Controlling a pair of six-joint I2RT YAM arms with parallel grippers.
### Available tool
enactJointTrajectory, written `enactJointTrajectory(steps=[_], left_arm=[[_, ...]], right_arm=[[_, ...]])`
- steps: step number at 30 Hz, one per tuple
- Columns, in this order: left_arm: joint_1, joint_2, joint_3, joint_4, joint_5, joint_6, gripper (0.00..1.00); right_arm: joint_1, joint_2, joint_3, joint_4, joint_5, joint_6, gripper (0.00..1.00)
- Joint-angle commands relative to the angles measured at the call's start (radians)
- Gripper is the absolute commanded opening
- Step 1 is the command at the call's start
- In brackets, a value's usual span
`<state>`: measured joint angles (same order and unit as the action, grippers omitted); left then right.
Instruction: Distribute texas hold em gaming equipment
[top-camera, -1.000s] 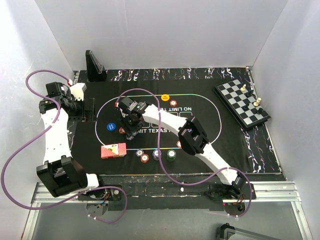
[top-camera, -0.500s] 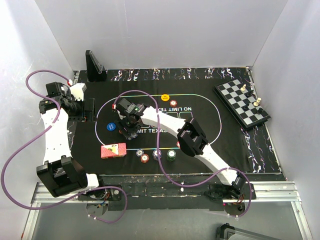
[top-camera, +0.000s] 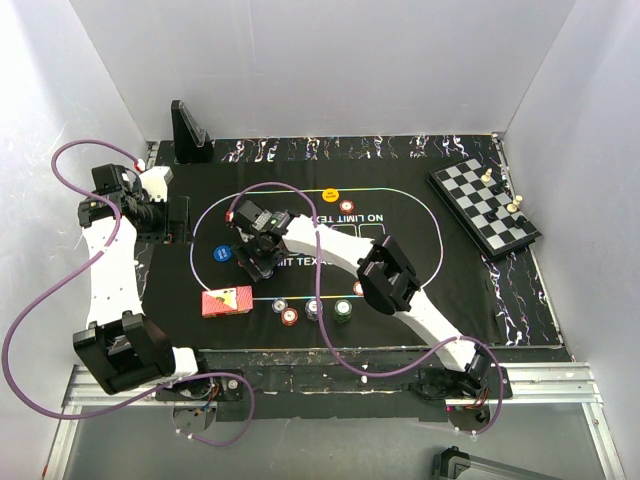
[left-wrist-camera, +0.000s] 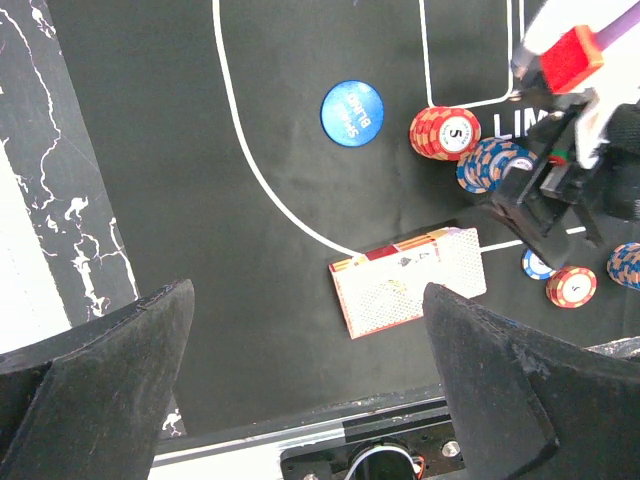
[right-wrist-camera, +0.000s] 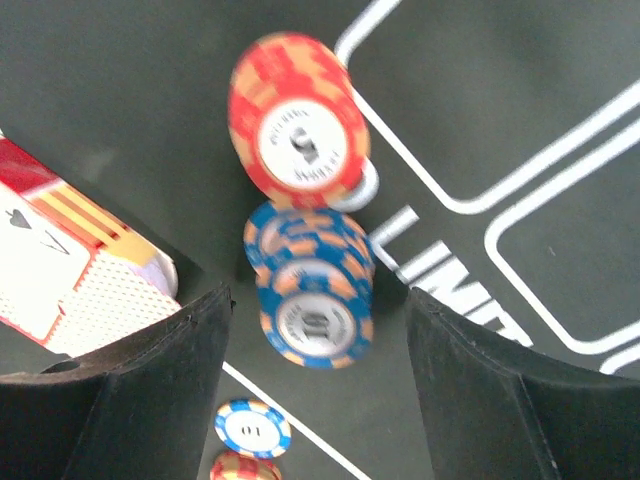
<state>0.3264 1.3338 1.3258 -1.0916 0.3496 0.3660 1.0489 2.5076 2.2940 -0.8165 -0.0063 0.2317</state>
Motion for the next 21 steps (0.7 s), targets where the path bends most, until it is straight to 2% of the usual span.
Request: enactJointTrajectory(steps=[1, 8, 16, 21], left_arm=[[0.007, -0.027, 0.018, -0.002, -0.004, 0.005, 1.0], [0.007, -0.044, 0.021, -0.004, -0.008, 0.004, 1.0], [0.005, -0.061, 0.013, -0.008, -0.009, 0.005, 1.0], [0.007, -0.062, 0.015, -0.01, -0.011, 0.005, 1.0]], right_arm=[[-0.029, -0.2, -0.112, 0.01, 0.071, -0.003, 0.79], [-0.024, -0.352, -0.313, 0.048, 0.045, -0.003, 0.86], [0.054, -0.475, -0.623, 0.163, -0.037, -0.006, 0.8], [0.092, -0.471, -0.656, 0.18, -0.049, -0.002, 0.8]])
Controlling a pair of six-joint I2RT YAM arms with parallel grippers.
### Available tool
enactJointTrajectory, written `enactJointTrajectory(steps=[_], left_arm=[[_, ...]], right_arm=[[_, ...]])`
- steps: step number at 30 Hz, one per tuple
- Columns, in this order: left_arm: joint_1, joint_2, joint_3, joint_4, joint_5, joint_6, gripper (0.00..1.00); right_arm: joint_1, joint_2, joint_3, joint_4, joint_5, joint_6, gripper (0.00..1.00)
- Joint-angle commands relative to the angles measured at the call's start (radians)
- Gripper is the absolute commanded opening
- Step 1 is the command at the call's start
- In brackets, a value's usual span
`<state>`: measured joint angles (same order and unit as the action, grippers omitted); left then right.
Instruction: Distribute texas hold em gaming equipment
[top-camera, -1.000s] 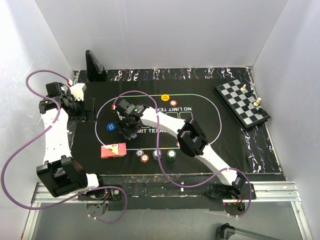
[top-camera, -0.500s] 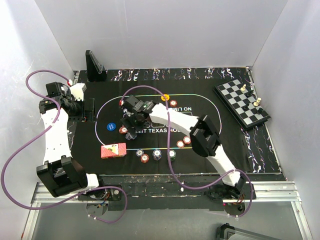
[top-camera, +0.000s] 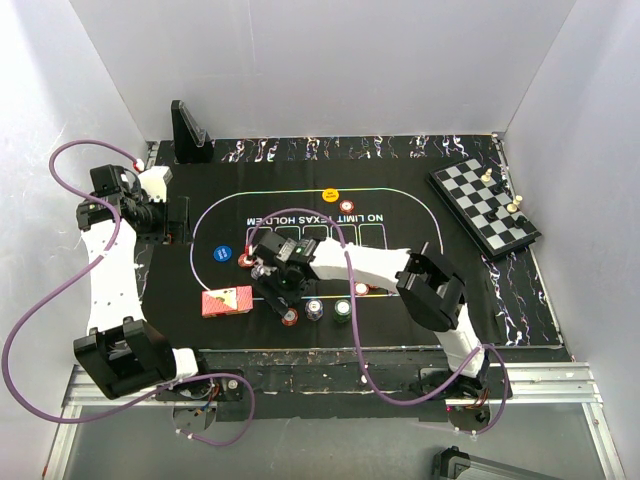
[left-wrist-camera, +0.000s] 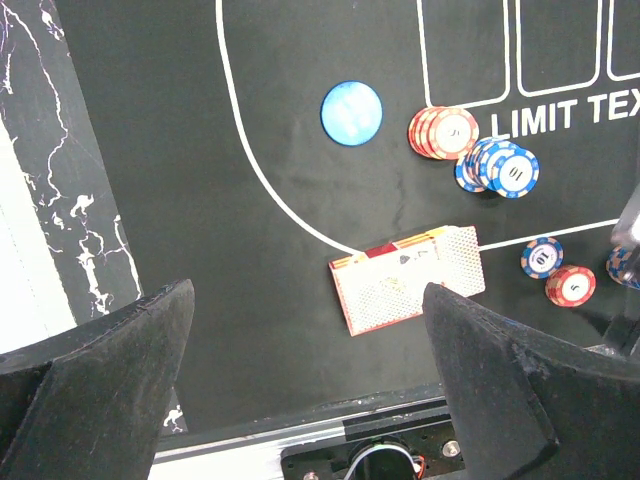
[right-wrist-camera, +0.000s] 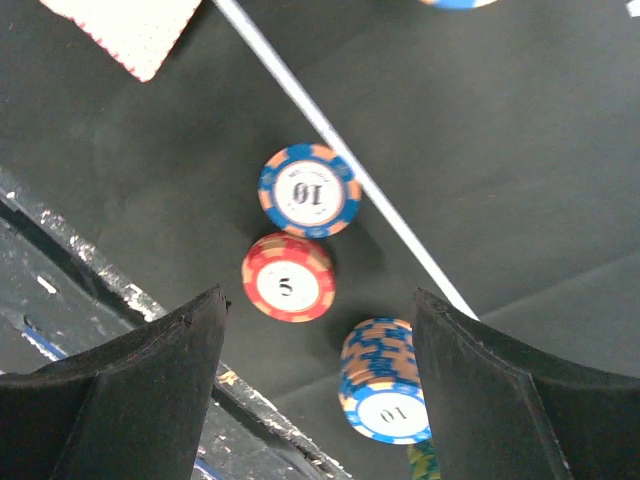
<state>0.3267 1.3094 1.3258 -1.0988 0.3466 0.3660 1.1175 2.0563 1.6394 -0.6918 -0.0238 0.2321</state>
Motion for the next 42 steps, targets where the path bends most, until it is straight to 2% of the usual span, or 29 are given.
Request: enactJointTrajectory(steps=[1, 19, 30, 39, 42], left_arm=[[0.006, -0.038, 0.016, -0.006, -0.009, 0.004, 1.0], [0.006, -0.045, 0.012, -0.003, -0.018, 0.014, 1.0], [0.006, -0.044, 0.01, 0.001, -0.021, 0.019, 1.0], [0.006, -0.044, 0.013, -0.003, -0.02, 0.025, 1.0], [0.006, -0.047, 0.016, -0.003, -0.023, 0.027, 1.0]], right_arm=[[0.03, -0.012, 0.002, 0.048, -0.03, -0.002, 0.79], [0.047, 0.1, 0.059, 0.045, 0.009, 0.015, 0.67], [0.07, 0.128, 0.057, 0.026, 0.019, 0.003, 0.41], [0.104, 0.137, 0.074, 0.014, 0.077, -0.016, 0.38], [0.099, 0.133, 0.123, -0.023, 0.129, -0.023, 0.44]])
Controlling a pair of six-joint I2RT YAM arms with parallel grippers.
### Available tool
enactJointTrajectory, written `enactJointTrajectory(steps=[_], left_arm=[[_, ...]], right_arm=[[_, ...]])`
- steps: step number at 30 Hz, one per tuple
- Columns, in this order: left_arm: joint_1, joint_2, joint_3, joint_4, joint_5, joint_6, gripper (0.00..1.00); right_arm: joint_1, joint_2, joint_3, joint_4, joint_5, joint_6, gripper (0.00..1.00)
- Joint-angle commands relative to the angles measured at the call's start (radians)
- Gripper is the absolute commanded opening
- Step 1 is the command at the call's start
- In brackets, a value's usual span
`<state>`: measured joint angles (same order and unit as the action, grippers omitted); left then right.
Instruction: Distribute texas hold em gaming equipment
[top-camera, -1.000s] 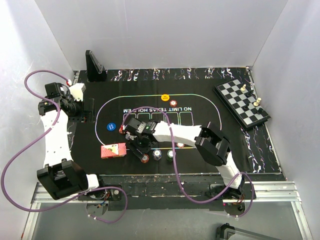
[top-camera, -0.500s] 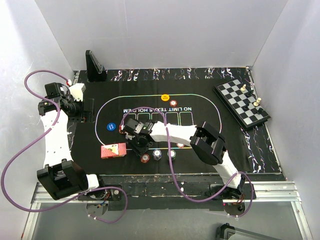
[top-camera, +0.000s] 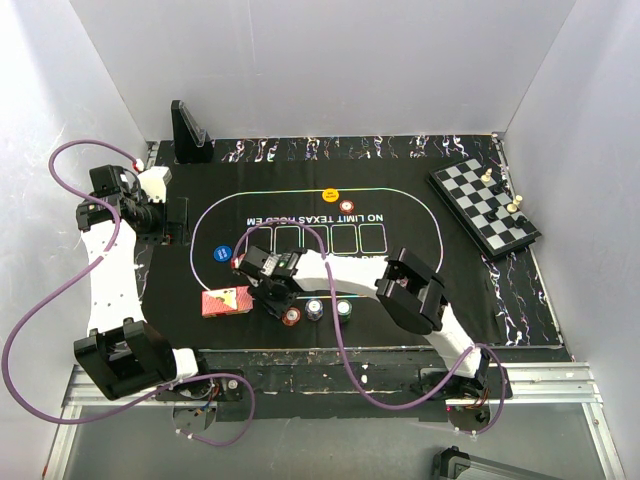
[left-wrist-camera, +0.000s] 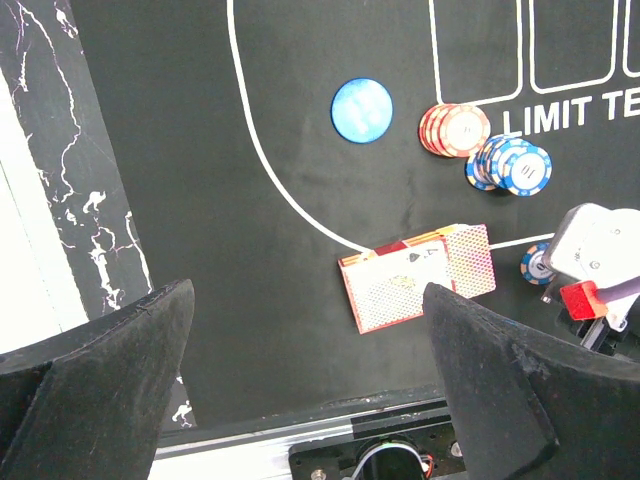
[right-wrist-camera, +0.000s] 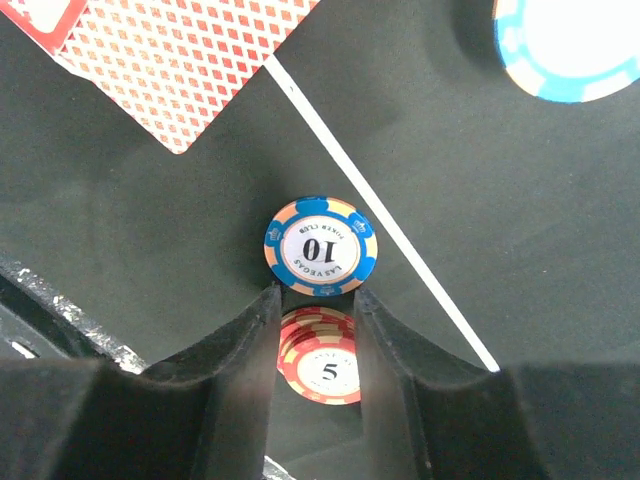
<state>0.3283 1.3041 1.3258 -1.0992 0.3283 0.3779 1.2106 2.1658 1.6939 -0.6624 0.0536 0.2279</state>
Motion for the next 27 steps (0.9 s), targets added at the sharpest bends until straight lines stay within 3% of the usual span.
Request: enactJointTrajectory(steps=[1, 6, 12, 27], left_arm=[[0.005, -0.04, 0.015, -0.004, -0.003, 0.016, 1.0], [0.006, -0.037, 0.029, -0.01, 0.0, 0.015, 1.0], [0.006, -0.035, 0.033, -0.013, 0.002, 0.015, 1.0], [0.005, -0.028, 0.039, -0.016, 0.008, 0.009, 1.0]], right_arm=[[0.0, 0.014, 0.088, -0.066, 0.075, -0.022, 0.47], [-0.068, -0.111, 0.073, -0.074, 0.071, -0.01, 0.59], [-0.103, -0.216, -0.066, -0.065, 0.057, -0.033, 0.73], [-0.103, -0.251, -0.24, -0.04, 0.029, 0.004, 0.85]])
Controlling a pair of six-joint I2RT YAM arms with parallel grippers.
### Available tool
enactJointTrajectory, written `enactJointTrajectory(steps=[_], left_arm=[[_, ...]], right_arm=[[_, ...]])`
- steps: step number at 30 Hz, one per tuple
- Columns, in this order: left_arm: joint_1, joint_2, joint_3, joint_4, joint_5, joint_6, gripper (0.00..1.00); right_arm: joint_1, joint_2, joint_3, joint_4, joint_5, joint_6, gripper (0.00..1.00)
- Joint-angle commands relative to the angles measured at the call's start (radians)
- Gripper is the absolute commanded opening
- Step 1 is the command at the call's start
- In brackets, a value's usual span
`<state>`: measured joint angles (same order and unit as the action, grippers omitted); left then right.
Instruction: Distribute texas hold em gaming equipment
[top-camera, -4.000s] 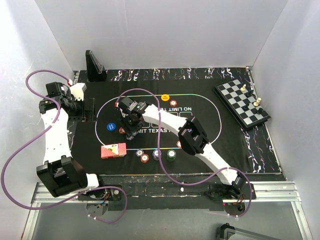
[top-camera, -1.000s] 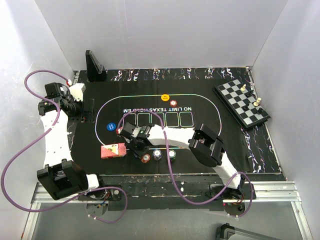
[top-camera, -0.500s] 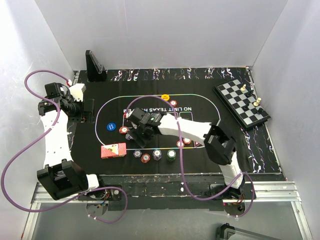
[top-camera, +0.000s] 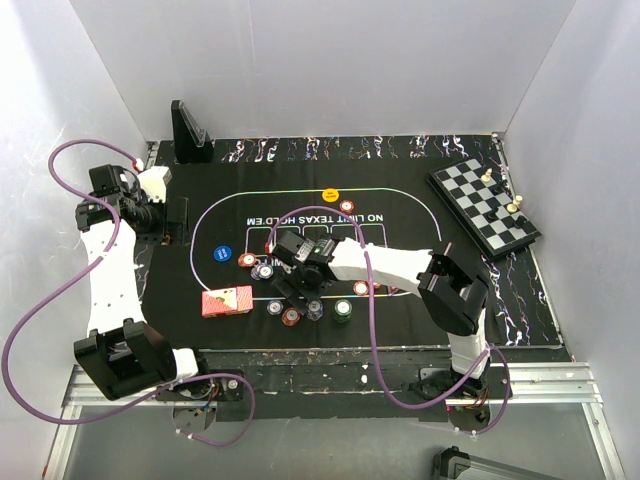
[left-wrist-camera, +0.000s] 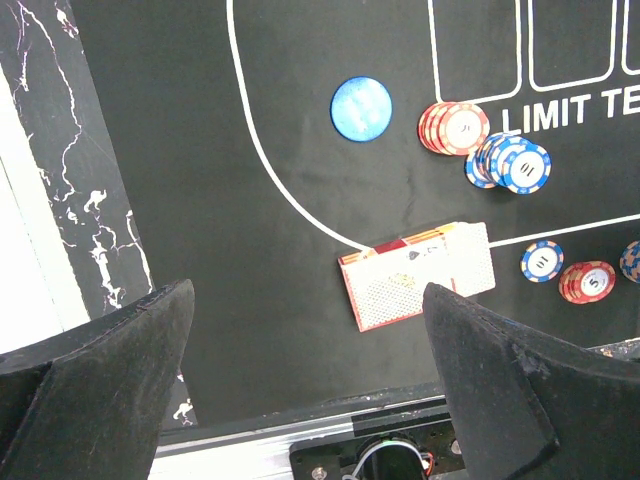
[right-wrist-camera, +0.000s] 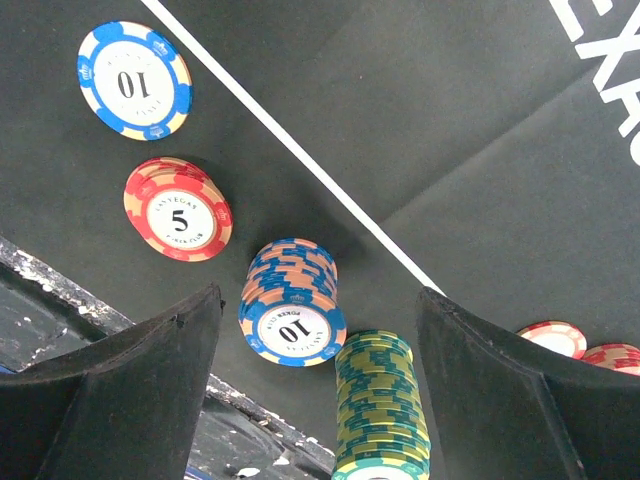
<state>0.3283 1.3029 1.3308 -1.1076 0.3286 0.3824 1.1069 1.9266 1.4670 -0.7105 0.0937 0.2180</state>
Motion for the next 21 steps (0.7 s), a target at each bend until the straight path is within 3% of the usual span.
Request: enactJointTrajectory(steps=[1, 7, 21], left_arm=[[0.005, -0.028, 0.033, -0.006, 0.007, 0.004, 1.0], [0.006, -0.027, 0.033, -0.005, 0.003, 0.004, 1.0], [0.008, -0.03, 0.036, -0.006, -0.002, 0.003, 1.0]], right_arm=[[0.002, -0.012, -0.016, 0.009, -0.011, 0.017, 0.85], [0.001, -0.002, -0.034, 0.016, -0.029, 0.03, 0.8], [0.001, -0.008, -0.059, 0.031, -0.054, 0.037, 0.55]])
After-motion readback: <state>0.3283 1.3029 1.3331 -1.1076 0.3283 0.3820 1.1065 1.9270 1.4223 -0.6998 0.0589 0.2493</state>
